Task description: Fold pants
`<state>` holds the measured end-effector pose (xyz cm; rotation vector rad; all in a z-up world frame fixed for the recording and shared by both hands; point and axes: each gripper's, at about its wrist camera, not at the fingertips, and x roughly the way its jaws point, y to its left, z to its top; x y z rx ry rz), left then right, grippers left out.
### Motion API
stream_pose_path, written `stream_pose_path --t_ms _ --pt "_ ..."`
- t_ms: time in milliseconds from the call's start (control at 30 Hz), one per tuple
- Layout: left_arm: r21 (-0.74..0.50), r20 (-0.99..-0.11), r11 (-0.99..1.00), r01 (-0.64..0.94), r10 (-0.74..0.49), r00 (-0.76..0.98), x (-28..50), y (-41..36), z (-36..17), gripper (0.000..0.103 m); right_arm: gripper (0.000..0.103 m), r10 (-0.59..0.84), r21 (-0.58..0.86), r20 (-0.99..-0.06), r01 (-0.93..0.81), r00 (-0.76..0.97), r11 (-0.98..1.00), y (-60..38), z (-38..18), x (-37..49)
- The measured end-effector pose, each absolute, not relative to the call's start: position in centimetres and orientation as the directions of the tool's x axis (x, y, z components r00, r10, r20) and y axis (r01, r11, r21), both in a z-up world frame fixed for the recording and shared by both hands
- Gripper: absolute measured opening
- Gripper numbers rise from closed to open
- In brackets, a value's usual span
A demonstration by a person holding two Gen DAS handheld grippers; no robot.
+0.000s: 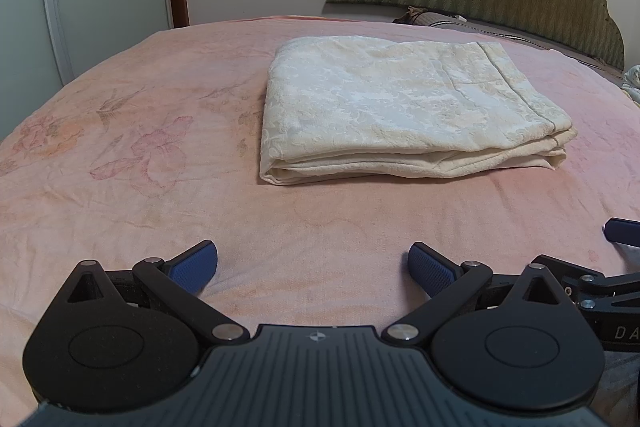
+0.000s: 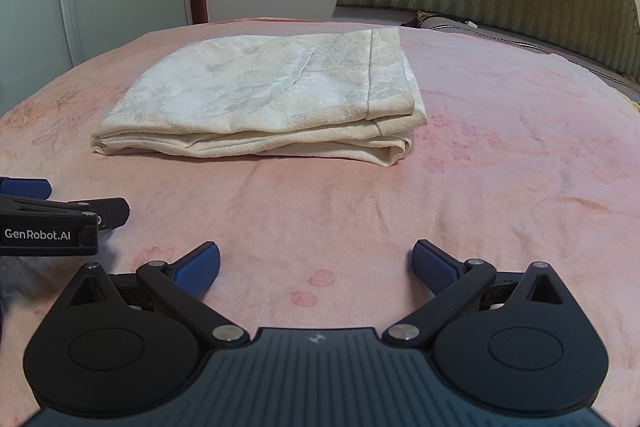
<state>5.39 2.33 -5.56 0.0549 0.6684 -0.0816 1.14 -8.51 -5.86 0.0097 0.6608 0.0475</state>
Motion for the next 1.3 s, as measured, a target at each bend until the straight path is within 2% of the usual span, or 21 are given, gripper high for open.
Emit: stream_pose_path --t_ms 1300 --pt "-0.006 -0.612 0.995 0.104 -0.086 0.786 4.6 4.2 -4.5 0.103 0.103 0.056 0.03 -0.616 -0.047 0.786 0.998 -8.5 -5.8 1.2"
